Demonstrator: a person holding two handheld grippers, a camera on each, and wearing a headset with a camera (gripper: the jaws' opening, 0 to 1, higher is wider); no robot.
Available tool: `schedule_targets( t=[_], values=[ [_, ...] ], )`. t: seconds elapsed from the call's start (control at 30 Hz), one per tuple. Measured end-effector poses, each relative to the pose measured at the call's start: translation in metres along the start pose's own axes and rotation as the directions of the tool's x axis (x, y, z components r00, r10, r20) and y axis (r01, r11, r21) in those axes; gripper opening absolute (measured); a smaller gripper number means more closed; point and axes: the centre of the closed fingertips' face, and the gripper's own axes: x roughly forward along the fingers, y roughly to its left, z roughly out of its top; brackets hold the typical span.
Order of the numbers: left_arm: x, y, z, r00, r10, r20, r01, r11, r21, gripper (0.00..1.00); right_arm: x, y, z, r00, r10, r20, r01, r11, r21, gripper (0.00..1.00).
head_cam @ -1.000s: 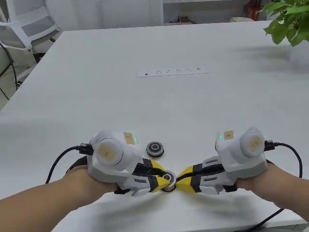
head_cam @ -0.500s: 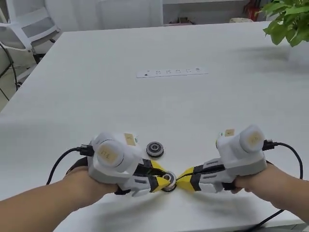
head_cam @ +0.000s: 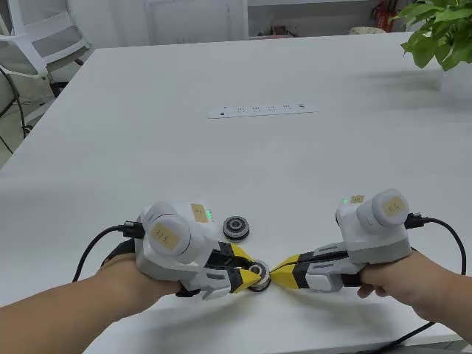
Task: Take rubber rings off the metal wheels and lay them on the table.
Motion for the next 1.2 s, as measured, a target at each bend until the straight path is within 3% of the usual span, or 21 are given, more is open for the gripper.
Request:
schedule_targets(
  t=[0.13, 0.23, 1.2],
  values=[
    [0.000, 0.000, 0.000, 1.0000, 0.000, 0.000, 0.000, 1.000, 0.000, 0.13, -0.002, -0.001, 0.003, 0.9998, 0.002, 0.021, -0.003, 1.000, 0.026, 0.00],
    [0.000, 0.000, 0.000, 1.0000, 0.000, 0.000, 0.000, 1.000, 0.000, 0.13, -0.005, -0.003, 0.010, 0.9979, 0.000, 0.065, -0.005, 0.998, 0.070, 0.00],
    [0.001, 0.000, 0.000, 0.9997, 0.016, -0.015, -0.016, 1.000, 0.007, 0.13, -0.005, 0.005, 0.016, 0.9949, 0.031, 0.096, -0.045, 0.987, 0.155, 0.00]
  ],
)
